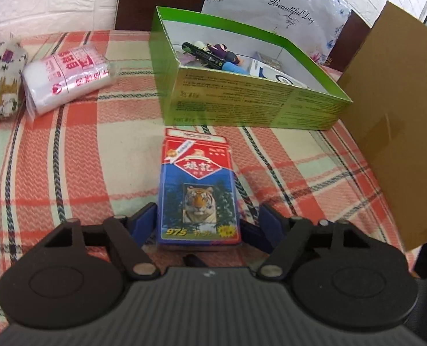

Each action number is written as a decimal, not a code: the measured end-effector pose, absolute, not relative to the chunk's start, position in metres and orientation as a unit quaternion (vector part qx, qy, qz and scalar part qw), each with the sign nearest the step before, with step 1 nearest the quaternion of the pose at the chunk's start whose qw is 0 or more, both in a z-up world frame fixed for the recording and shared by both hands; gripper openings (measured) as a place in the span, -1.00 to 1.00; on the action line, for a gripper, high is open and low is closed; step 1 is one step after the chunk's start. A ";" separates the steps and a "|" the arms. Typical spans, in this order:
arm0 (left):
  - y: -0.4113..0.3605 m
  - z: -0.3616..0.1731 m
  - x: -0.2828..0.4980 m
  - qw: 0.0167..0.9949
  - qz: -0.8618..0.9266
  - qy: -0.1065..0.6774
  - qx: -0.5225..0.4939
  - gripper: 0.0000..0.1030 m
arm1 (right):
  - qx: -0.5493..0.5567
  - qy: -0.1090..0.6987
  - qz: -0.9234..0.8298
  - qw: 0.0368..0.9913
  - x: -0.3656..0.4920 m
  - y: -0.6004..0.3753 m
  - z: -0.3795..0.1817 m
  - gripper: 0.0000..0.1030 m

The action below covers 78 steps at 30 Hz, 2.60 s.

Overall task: Organize objects
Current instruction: 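Grasp the tiger card box with the left gripper and lift it, then carry the tiger card box into the green box and open the left gripper, then move the right gripper toward the pink-and-white sealed bag pack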

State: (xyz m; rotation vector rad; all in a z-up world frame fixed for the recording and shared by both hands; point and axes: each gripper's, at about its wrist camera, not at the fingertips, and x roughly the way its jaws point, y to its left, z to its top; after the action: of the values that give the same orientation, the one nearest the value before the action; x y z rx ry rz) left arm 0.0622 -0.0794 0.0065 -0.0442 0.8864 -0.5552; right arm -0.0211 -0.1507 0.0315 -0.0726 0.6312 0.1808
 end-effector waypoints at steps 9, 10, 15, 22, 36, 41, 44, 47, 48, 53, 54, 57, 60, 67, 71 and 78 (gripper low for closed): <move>-0.048 0.012 0.070 0.858 -0.245 0.442 -0.087 0.23 | -0.013 0.307 0.106 0.946 -0.029 -0.160 0.033 0.25; -0.044 0.013 0.071 0.857 -0.243 0.445 -0.094 0.23 | -0.012 0.304 0.106 0.946 -0.031 -0.161 0.034 0.26; -0.036 0.019 0.073 0.850 -0.253 0.446 -0.119 0.29 | -0.019 0.279 0.092 0.956 -0.035 -0.165 0.042 0.49; -0.057 0.013 0.093 0.851 -0.261 0.451 -0.066 0.26 | -0.038 0.323 0.116 0.939 -0.010 -0.155 0.034 0.65; -0.037 0.081 0.074 0.900 -0.262 0.342 -0.070 -0.07 | -0.071 0.185 0.118 0.973 -0.021 -0.123 0.074 0.56; -0.072 0.100 0.107 0.904 -0.282 0.315 -0.061 -0.07 | -0.076 0.158 0.087 0.981 0.008 -0.146 0.095 0.56; -0.099 0.098 0.128 0.901 -0.293 0.317 -0.051 -0.07 | -0.072 0.164 0.065 0.982 0.028 -0.166 0.095 0.56; -0.126 0.095 0.145 0.900 -0.294 0.319 -0.028 -0.07 | -0.048 0.180 0.050 0.981 0.049 -0.187 0.092 0.56; -0.134 0.094 0.150 0.901 -0.295 0.319 -0.020 -0.07 | -0.041 0.182 0.045 0.981 0.056 -0.193 0.091 0.56; -0.159 0.087 0.175 0.905 -0.269 0.330 0.001 0.07 | -0.054 0.181 -0.033 0.981 0.092 -0.213 0.080 0.68; -0.160 0.085 0.176 0.905 -0.264 0.332 0.002 0.07 | -0.048 0.186 -0.047 0.980 0.096 -0.218 0.078 0.68; -0.156 0.079 0.171 0.905 -0.263 0.335 -0.001 0.15 | 0.000 0.184 -0.048 0.982 0.087 -0.231 0.073 0.69; -0.156 0.074 0.163 0.908 -0.249 0.337 0.015 0.15 | 0.008 0.186 -0.054 0.981 0.078 -0.230 0.066 0.69; -0.150 0.074 0.133 0.914 -0.235 0.328 0.038 0.17 | 0.049 0.177 -0.060 0.981 0.043 -0.233 0.075 0.72; -0.146 0.080 0.116 0.918 -0.231 0.319 0.044 0.19 | 0.054 0.174 -0.056 0.982 0.037 -0.236 0.069 0.75; -0.136 0.079 0.093 0.922 -0.211 0.319 0.059 0.20 | 0.061 0.187 -0.049 0.979 0.020 -0.233 0.068 0.75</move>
State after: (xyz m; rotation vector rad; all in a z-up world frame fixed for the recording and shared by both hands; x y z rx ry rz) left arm 0.0932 -0.1358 0.0791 0.1202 0.6549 -0.4332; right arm 0.0197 -0.2332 0.0676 0.1219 0.3763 -0.0991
